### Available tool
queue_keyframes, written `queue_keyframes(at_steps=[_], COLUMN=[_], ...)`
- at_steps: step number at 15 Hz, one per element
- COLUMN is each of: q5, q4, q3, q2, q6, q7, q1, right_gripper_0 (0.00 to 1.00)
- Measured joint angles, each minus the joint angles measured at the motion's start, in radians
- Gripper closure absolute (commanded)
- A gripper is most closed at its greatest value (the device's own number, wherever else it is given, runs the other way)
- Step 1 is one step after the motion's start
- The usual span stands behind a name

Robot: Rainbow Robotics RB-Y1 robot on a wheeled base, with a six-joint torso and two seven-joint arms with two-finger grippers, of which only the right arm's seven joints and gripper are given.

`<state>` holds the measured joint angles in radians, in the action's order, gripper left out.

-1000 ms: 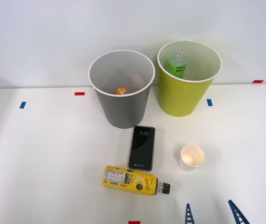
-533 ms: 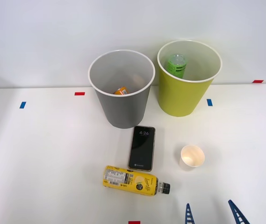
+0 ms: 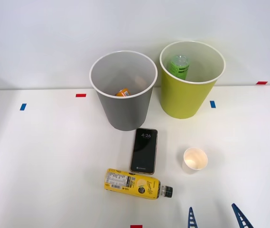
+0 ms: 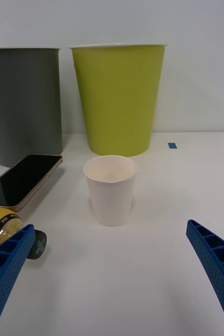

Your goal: Put cans in the gray bin, plastic bottles in the light green bin

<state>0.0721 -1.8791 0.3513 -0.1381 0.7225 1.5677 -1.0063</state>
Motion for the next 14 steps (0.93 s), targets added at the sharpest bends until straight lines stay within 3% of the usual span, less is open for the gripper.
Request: queue_keyframes(at_steps=[10, 14], q5=[0.000, 0.007], q4=[0.000, 0.055], q3=[0.000, -0.023], q2=[0.000, -0.019], q6=[0.000, 0.007], q7=[0.000, 0.008], q1=[0.000, 0.048], right_gripper_0=[0.00, 0.00])
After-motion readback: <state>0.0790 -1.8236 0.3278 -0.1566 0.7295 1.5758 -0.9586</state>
